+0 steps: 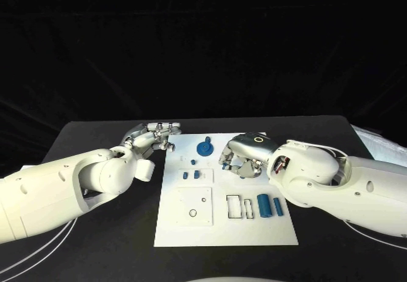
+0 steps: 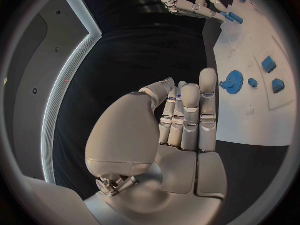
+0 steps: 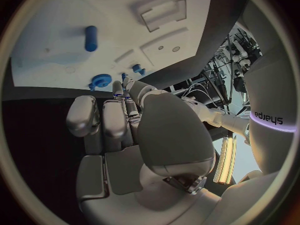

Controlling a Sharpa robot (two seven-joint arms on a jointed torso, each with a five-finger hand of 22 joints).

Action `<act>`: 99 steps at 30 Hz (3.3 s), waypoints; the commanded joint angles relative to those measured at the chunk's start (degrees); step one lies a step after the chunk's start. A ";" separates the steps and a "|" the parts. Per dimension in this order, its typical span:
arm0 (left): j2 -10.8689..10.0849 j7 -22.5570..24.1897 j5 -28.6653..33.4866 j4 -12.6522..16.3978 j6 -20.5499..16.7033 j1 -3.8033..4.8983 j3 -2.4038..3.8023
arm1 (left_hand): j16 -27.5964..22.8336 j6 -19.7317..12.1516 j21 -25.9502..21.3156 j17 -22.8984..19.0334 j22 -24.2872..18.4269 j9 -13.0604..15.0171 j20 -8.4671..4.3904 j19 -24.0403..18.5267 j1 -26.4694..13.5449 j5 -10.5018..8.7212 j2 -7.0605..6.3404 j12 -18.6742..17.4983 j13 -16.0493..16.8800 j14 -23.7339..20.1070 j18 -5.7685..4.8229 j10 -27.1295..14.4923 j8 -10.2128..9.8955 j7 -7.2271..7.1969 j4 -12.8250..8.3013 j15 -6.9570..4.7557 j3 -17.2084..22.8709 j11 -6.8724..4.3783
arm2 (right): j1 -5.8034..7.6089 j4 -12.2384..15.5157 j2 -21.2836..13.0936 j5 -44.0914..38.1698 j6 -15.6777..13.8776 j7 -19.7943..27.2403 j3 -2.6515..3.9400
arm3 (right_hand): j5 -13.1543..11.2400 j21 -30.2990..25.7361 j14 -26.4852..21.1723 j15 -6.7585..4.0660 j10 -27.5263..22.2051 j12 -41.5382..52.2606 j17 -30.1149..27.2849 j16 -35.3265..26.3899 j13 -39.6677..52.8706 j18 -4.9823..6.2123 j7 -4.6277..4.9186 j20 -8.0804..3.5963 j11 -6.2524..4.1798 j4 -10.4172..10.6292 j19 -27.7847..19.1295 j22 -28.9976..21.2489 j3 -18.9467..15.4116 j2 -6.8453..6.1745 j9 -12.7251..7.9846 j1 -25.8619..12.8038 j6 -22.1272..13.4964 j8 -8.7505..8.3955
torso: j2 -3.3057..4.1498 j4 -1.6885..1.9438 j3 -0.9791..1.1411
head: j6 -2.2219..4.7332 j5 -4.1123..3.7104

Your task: Assemble the parts on the task board

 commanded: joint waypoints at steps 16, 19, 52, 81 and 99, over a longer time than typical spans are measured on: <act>0.16 0.31 -0.30 1.06 0.71 -0.34 0.02 | -0.32 0.06 -0.46 -0.13 -0.17 -0.02 -0.07 -0.36 0.34 -0.18 0.08 0.26 0.07 -0.48 0.88 -0.53 0.39 0.29 -0.34 0.01 0.00 -0.01 | -5.99 -3.44 7.25 -0.08 3.47 3.01 -0.77 | 0.30 0.12 1.47 0.61 0.01 -0.64 -0.19 0.35 -0.07 0.32 0.40 0.34 0.28 -0.40 0.08 -0.24 0.77 0.02 0.00 -0.14 -0.03 0.19 | 0.07 -0.01 -0.07 | -1.49 1.82; 0.13 0.39 -0.34 1.10 0.70 -0.35 0.02 | -0.38 0.03 -0.55 -0.29 -0.25 -0.04 -0.05 -0.34 0.19 -0.20 0.11 0.35 0.08 -0.52 0.87 -0.60 0.41 0.32 -0.26 0.04 -0.13 0.03 | -6.41 -3.88 7.58 -0.25 3.79 3.02 -0.86 | 0.27 0.12 1.47 0.66 -0.05 -0.73 -0.17 0.37 -0.08 0.32 0.46 0.38 0.35 -0.44 0.06 -0.24 0.77 -0.02 0.00 -0.21 -0.08 0.15 | 0.08 -0.04 -0.01 | -1.61 1.96; 0.03 0.10 -0.38 0.83 1.06 -0.42 0.03 | -0.38 0.00 -0.59 -0.35 -0.29 -0.04 -0.03 -0.32 0.05 -0.21 0.12 0.40 0.09 -0.53 0.86 -0.65 0.43 0.34 -0.18 0.07 -0.24 0.04 | -6.96 -5.15 9.44 -2.04 7.63 1.32 -1.20 | 0.80 -0.27 1.25 1.38 -2.06 -2.23 -0.68 0.13 -0.16 0.43 1.19 0.93 1.17 -0.04 -0.51 -0.88 -0.59 -1.54 -0.37 -2.36 -1.93 -0.92 | 0.04 -0.06 -0.03 | -2.27 2.45; -0.07 -0.30 -0.38 0.41 1.34 -0.46 0.02 | -0.45 -0.06 -0.96 -0.63 -0.54 -0.06 -0.01 -0.34 -0.02 -0.20 0.21 0.55 0.10 -0.60 0.90 -0.80 0.48 0.32 -0.16 0.09 -0.40 0.04 | -2.55 2.47 -2.12 -0.87 -0.19 -3.21 0.09 | 1.58 -2.74 0.38 2.20 -9.18 -1.22 -3.31 -1.60 0.24 1.18 0.79 1.90 2.12 0.41 -2.41 -4.42 -7.96 -4.37 -1.03 -4.08 -7.10 -0.85 | 0.01 -0.25 0.05 | -1.45 1.35; 0.37 -0.39 -0.38 0.19 1.65 -0.59 0.02 | -0.45 -0.06 -0.96 -0.63 -0.54 -0.06 -0.01 -0.34 -0.02 -0.20 0.21 0.55 0.10 -0.60 0.90 -0.80 0.48 0.32 -0.16 0.09 -0.40 0.04 | 0.42 1.78 -6.86 -2.64 9.30 -4.86 -0.06 | 1.68 -4.59 0.27 1.05 -15.25 0.21 -5.49 -3.43 0.12 1.45 -1.43 0.88 2.12 3.72 -3.07 -6.43 -18.13 -4.27 -1.08 -0.54 -9.50 -0.95 | 0.03 -0.02 -0.01 | -0.97 0.80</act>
